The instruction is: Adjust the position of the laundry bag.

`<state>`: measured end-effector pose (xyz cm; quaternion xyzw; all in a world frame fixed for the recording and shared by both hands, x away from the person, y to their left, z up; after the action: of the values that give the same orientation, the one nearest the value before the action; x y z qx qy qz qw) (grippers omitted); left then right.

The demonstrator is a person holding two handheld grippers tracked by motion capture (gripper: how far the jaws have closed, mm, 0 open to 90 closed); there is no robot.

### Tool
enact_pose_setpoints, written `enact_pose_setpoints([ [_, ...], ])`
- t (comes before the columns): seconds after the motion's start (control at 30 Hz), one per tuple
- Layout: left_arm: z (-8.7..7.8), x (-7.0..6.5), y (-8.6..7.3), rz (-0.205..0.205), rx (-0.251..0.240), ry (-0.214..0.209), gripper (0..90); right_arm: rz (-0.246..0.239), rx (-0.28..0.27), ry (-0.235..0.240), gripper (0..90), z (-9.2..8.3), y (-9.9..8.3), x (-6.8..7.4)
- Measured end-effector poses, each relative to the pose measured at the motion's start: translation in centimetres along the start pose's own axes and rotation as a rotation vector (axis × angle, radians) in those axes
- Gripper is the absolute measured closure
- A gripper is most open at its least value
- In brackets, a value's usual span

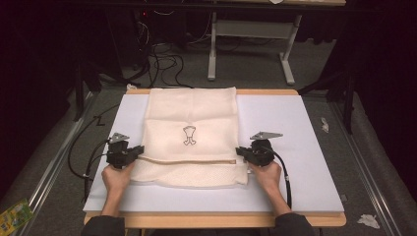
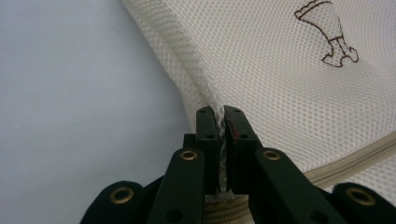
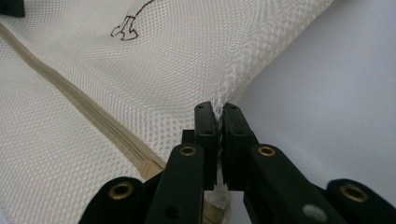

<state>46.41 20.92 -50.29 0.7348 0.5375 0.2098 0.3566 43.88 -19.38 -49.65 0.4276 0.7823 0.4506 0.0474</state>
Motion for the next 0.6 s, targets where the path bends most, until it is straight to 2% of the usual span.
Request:
enact_pose_setpoints([
  [0.6, 0.0, -1.5, 0.7, 0.028, -0.020, -0.038, 85.7, 0.002, -0.008, -0.028, 87.7, -1.6, -0.5, -1.2],
])
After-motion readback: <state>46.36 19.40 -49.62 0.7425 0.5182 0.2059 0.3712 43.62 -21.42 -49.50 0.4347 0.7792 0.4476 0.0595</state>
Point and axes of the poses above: each handheld gripper's, and its own axes: z roughly forward along the jaws, y roughly out of its top, x roughly to its left, the point moved 6 cm from there along z, roughly forward along the jaws, and after that the axes turned 10 degrees about y, right-handed, at the moved point
